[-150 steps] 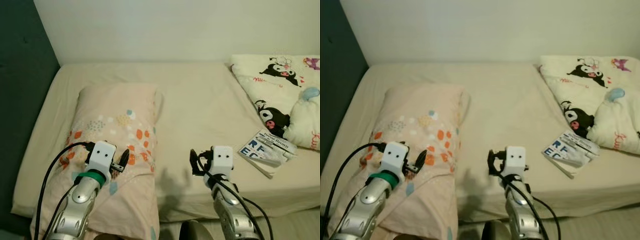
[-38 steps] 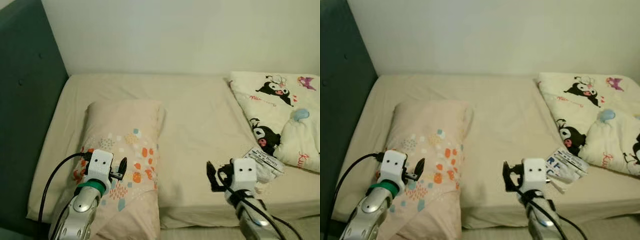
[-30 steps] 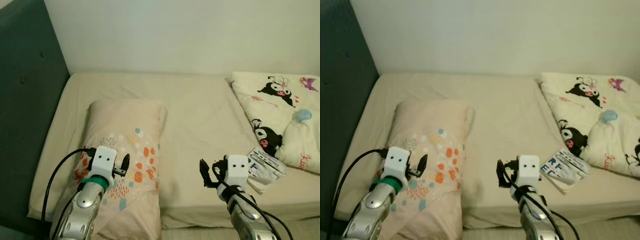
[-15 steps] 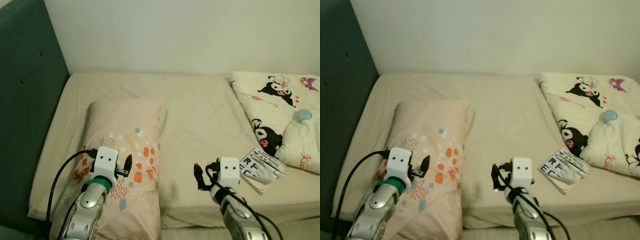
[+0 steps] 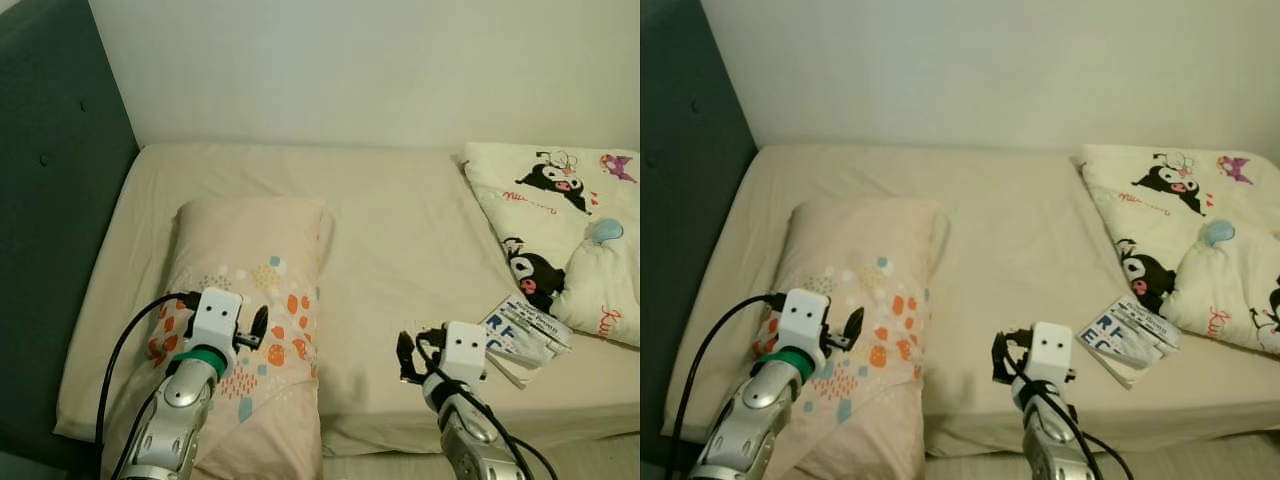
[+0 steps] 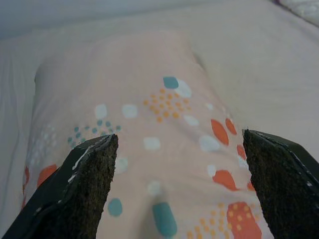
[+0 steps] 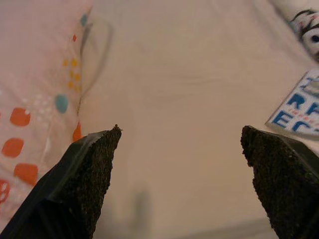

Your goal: Clean up the room

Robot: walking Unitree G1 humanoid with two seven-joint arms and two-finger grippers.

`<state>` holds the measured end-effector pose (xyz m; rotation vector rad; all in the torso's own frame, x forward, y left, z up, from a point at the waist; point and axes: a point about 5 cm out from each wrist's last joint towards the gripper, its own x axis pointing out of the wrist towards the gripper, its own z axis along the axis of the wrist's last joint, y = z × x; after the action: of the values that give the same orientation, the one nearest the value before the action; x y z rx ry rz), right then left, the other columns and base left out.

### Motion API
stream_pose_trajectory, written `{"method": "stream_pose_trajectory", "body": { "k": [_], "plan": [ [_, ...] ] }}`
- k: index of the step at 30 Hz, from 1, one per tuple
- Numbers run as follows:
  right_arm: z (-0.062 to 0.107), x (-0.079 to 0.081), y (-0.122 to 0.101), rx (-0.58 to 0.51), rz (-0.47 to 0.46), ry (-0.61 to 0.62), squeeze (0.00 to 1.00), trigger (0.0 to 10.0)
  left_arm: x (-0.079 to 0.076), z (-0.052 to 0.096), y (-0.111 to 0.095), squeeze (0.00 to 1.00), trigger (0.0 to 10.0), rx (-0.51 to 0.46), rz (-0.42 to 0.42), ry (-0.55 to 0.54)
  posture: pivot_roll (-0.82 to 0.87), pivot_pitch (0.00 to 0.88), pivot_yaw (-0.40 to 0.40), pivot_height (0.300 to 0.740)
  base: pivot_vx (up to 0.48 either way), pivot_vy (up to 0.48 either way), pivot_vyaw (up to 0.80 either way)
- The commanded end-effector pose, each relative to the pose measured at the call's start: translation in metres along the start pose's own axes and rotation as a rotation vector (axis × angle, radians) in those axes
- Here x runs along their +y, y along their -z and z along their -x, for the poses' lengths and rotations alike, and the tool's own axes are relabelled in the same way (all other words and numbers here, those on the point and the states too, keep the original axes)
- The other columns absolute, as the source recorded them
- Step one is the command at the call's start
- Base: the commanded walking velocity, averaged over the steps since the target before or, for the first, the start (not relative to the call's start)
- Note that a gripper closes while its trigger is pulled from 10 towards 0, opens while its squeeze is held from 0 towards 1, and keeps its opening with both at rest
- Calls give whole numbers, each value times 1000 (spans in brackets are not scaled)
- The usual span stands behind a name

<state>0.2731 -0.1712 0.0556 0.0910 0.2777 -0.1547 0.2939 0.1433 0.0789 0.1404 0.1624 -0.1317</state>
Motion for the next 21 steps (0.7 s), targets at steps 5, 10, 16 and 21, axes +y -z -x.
{"method": "stream_pose_trajectory", "body": {
  "k": [5, 10, 16, 21],
  "plan": [
    [3, 0, 5, 1, 37, 8, 0, 10000, 0, -2, 5, 0, 10000, 22, 7, -15, 87, 28, 14, 740, 0, 0, 0],
    [2, -2, 6, -1, 45, 18, 0, 10000, 1, -4, 1, 0, 10000, 12, 17, -21, 92, 31, 18, 740, 0, -48, 0],
    [1, -6, 6, -12, 51, 34, 0, 10000, -4, -5, -2, 0, 10000, 1, 8, 12, 93, 23, 38, 740, 0, -316, 0],
    [3, -6, 7, -10, 51, 37, 0, 10000, -4, -5, -2, 0, 10000, -1, 9, 11, 94, 18, 37, 740, 0, -346, 0]
  ]
}}
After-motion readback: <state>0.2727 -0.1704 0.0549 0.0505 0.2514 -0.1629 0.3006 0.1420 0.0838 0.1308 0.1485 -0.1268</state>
